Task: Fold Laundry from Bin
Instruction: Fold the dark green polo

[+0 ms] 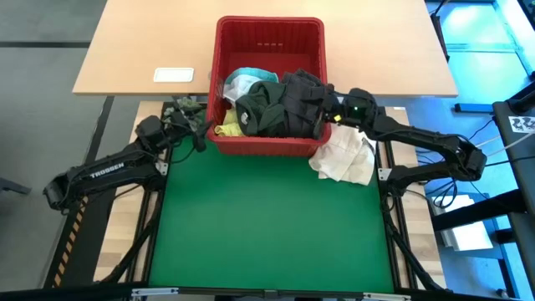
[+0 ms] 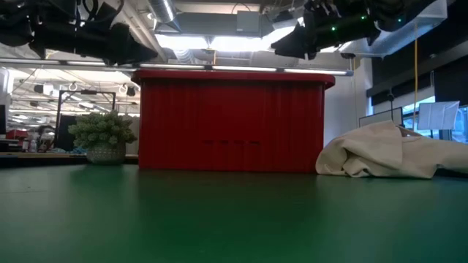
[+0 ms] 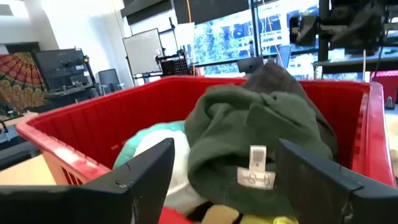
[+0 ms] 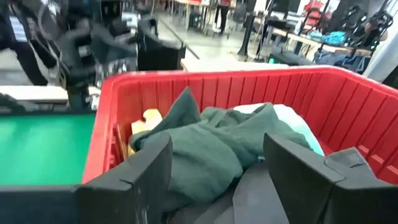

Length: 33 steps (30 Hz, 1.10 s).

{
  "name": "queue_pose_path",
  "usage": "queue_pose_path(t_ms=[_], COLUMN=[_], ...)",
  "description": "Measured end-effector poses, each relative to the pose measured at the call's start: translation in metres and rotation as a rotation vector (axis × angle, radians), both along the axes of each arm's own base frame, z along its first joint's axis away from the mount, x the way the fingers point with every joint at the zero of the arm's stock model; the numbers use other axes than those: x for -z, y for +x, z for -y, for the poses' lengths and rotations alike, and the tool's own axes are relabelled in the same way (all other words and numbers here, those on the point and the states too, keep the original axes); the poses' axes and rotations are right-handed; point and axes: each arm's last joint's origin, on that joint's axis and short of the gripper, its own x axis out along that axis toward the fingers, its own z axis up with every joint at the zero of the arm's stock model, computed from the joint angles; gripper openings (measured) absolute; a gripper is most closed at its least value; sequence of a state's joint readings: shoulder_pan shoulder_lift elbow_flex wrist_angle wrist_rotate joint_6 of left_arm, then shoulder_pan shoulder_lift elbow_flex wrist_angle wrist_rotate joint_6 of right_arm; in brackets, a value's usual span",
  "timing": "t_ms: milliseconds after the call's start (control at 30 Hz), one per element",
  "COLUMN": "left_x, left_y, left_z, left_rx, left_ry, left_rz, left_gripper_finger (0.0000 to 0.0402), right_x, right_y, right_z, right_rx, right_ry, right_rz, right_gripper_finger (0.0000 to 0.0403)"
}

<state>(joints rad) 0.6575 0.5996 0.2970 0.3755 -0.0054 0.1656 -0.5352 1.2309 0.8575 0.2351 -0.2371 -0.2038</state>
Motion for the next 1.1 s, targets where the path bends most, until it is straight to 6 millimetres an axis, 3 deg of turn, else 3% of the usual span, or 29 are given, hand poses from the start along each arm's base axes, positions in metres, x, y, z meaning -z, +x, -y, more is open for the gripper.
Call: queue_pose_path(t_ms=[467,867,1000,1100], left_x=[-0.029,-0.028,-0.028,-0.028], left_y=[0.032,0.048,0.048,0.048], left_z=[-0.017,-0.022,-0.022,-0.022], left_rx=[0.061,0.091,0.091,0.091], left_ry=[-0.063,-0.089,-0.091,-0.091], left_rz=[-0.13,-0.169,-0.173,-0.172], left_gripper_finger=[0.0276,0.0276,0.0276,0.0276], right_x=[0.03,0.036,0.037,0.039], right_y=[0.042,0.095,0.101,0.101], right_z=[0.025,0.031,0.032,0.033], right_rx=[-0.017,-0.037,-0.014,0.007], right_ry=[0.073,0.031,-0.005,-0.031], right_rz=[-0.138,-0.263,-0.285,-0.31], right_gripper_finger=[0.025,0.0248,0.0217,0.0162])
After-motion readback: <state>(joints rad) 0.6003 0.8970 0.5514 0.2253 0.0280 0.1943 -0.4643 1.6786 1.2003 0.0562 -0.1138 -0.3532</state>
